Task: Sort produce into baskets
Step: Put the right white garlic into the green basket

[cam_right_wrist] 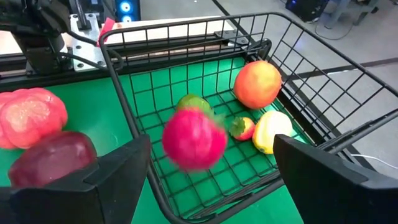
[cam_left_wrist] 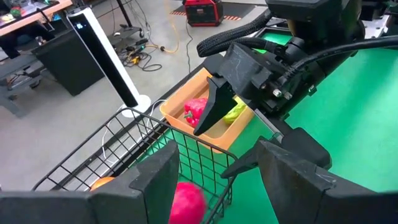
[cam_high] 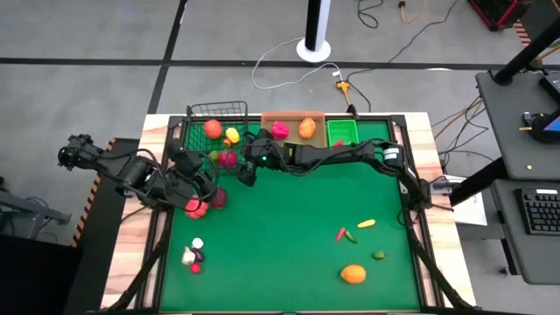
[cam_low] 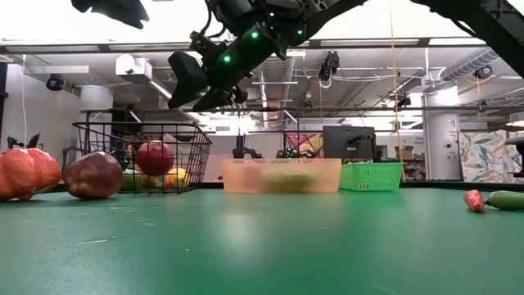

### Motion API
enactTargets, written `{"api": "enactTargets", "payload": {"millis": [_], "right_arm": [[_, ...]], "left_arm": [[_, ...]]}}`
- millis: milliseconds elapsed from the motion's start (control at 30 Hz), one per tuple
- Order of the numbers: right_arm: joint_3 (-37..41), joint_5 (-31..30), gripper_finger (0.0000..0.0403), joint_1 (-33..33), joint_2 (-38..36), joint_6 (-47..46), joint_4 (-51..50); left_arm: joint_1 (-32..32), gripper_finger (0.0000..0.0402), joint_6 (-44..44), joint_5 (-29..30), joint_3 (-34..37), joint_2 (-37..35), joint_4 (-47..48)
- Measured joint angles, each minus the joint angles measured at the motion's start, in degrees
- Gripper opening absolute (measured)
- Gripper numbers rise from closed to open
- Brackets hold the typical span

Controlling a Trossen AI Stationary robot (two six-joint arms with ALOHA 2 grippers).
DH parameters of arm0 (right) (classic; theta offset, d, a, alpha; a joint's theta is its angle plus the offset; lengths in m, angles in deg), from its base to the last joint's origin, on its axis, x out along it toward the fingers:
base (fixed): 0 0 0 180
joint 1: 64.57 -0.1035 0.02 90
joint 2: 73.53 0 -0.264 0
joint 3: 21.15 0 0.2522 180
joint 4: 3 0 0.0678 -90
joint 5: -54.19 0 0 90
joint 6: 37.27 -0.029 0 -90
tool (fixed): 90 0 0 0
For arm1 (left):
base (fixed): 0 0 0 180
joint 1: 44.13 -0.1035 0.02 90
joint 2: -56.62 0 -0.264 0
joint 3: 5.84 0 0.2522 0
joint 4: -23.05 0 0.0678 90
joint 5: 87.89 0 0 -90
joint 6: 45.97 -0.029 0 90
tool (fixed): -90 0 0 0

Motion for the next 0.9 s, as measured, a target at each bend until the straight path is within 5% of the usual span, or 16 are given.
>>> {"api": "enactTargets", "payload": {"millis": [200, 600, 900], "right_arm": [[0.1, 0.0, 0.0331, 0.0, -1.5, 1.5, -2.1], [3.0, -0.6, 0.0323, -2.7, -13.6, 2.5, -19.4], [15.0, -0.6, 0.0322, -7.2, -25.3, -2.5, -21.6]], "left_arm": [[0.0, 0.0201, 2.7, -1.7, 0.0, 0.1, 0.0], [0.1, 0.0201, 13.7, -18.3, 0.0, 6.6, 0.0], [2.9, 0.0201, 24.8, -33.0, 0.0, 14.3, 0.0]]}}
